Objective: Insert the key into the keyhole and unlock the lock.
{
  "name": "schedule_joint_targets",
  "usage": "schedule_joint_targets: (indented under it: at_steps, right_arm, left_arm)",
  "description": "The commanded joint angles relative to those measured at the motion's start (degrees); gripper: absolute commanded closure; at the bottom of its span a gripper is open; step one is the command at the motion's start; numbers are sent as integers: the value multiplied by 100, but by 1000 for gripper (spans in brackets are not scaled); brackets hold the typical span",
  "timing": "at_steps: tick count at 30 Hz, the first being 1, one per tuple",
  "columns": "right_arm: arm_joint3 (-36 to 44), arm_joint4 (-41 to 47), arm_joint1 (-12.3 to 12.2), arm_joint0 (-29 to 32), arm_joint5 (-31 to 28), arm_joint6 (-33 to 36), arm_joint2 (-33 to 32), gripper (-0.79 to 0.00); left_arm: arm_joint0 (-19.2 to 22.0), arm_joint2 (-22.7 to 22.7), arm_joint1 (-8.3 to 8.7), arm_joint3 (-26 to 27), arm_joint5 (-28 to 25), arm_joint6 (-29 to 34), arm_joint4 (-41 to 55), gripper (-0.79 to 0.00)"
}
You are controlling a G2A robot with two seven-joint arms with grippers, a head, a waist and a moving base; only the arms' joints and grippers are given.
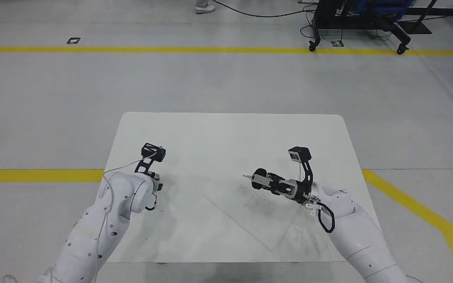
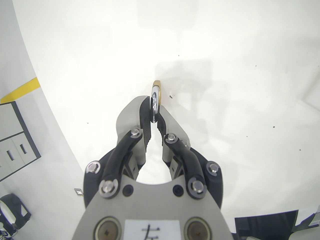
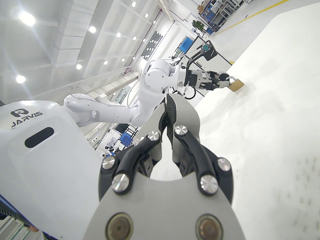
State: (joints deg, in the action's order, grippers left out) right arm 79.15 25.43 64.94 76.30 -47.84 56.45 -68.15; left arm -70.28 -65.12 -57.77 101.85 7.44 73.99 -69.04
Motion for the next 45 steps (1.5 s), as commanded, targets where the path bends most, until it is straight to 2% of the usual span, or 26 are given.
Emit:
schedule_joint_targets:
  at_steps: [1,6,8,9,11,17,21,24,28,29,40,43,45]
  right_arm:
    - [0,0,0,0,0,0,0,0]
    - [0,0,0,0,0,0,0,0]
    - [0,0,0,0,0,0,0,0]
    - [0,0,0,0,0,0,0,0]
    - [0,0,0,0,0,0,0,0]
    - [0,0,0,0,0,0,0,0]
    - [0,0,0,0,0,0,0,0]
    - [0,0,0,0,0,0,0,0]
    - [0,0,0,0,0,0,0,0]
    - [0,0,0,0,0,0,0,0]
    - [0,0,0,0,0,0,0,0]
    - [0,0,0,0,0,0,0,0]
    - [0,0,0,0,0,0,0,0]
  left_arm:
    - [20,4,-12,-26,-14,-4,8,0]
    - [69,2,-43,-84,-19,5,26,0]
    - [88,-12,-54,-114,2,9,33,-95]
    - [93,-20,-59,-127,10,10,42,-292]
    - [99,-34,-68,-143,7,6,48,-363]
    - [99,-81,-93,-159,6,-11,77,-342]
    - [103,-62,-115,-172,4,-30,74,-280]
    - [110,-36,-134,-183,4,-30,73,-203]
    - [131,-32,-154,-228,14,-46,31,-15]
    - [136,-29,-159,-237,19,-50,20,0]
    - [146,-156,-198,-268,86,-133,-28,0]
    - [45,-458,-222,-95,116,-471,834,0]
    - [-81,-822,-237,82,85,-820,1796,0]
